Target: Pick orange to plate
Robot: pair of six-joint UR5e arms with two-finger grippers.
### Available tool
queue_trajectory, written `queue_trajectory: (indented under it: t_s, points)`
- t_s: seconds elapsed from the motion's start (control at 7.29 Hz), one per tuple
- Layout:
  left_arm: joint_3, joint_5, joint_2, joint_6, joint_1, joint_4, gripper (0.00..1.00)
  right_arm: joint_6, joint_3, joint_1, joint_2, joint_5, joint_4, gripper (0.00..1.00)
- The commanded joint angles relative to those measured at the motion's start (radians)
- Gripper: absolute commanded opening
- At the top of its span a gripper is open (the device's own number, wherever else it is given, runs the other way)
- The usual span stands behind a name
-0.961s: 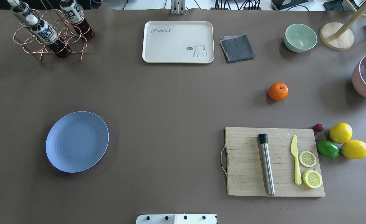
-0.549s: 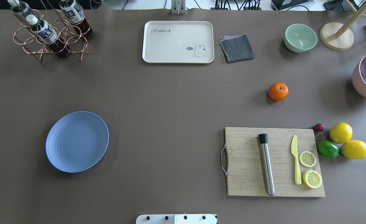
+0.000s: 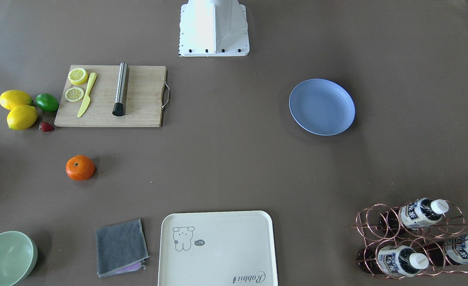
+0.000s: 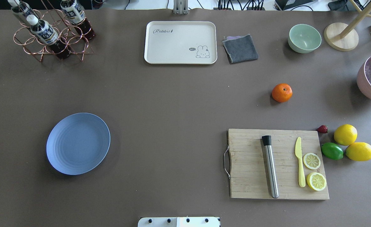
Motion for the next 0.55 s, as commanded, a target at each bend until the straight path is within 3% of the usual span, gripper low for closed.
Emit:
queue_trajectory:
  t_s: [0.0,0.14,0.27,0.41]
  points:
    - [0.036,-0.025,0.01,-0.008,0.0,-0.11,0.98,0.008,0.003,0.0,0.005,0.052,0.0,1.0]
    - [0.053,-0.095,-0.007,-0.01,0.003,-0.105,0.99,0.009,0.018,-0.002,0.011,0.1,0.008,1.0]
    - [0.044,-0.106,0.0,-0.019,0.002,-0.124,0.99,0.008,0.029,-0.002,0.015,0.155,0.014,1.0]
    - [0.027,-0.106,-0.004,-0.159,0.006,-0.146,0.99,0.012,0.064,-0.036,0.017,0.166,0.023,1.0]
